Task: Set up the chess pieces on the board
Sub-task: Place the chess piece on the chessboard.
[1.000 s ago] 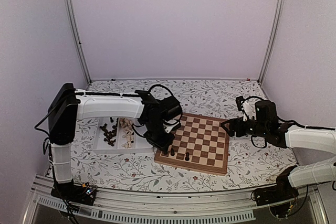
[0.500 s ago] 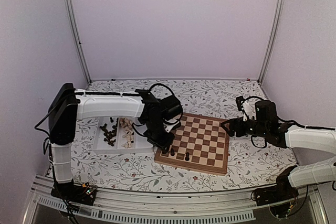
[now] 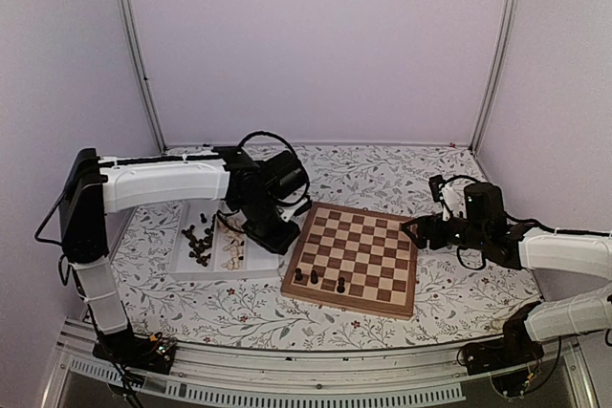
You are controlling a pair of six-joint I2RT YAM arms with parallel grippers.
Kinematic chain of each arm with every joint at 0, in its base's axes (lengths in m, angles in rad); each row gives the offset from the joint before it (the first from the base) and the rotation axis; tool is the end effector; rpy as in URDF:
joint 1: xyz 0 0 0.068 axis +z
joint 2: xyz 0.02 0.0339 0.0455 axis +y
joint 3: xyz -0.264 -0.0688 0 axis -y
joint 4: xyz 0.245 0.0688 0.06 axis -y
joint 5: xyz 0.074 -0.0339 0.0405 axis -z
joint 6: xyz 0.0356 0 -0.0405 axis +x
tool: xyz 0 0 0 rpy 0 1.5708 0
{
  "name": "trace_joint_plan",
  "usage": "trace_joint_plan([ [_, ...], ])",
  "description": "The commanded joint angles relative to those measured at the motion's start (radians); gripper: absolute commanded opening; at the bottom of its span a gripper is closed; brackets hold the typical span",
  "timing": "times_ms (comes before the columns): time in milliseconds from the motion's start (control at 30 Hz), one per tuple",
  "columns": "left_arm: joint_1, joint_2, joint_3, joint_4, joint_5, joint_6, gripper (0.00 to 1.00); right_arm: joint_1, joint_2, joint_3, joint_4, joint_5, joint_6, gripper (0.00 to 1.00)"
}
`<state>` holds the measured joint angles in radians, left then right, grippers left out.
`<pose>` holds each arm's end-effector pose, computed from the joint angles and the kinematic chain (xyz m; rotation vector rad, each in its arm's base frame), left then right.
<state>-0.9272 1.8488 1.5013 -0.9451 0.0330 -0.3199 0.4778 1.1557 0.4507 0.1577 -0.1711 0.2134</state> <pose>0.2231 -0.2993 0.2350 0.8801 2.7863 -0.2780 0.2034 0.1121 0.1852 -0.3885 2.1311 0.5863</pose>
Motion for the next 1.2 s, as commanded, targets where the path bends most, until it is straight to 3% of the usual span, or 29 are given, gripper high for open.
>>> trace_joint_plan([
  [0, 0.007, 0.058, -0.048, 0.01, 0.043, 0.007, 0.0, 0.005, -0.004, -0.003, 0.014, -0.004, 0.005, 0.81],
  [1167, -0.031, 0.154, 0.002, 0.054, 0.153, -0.004, 0.0, 0.007, 0.023, 0.009, 0.019, -0.01, 0.005, 0.81],
])
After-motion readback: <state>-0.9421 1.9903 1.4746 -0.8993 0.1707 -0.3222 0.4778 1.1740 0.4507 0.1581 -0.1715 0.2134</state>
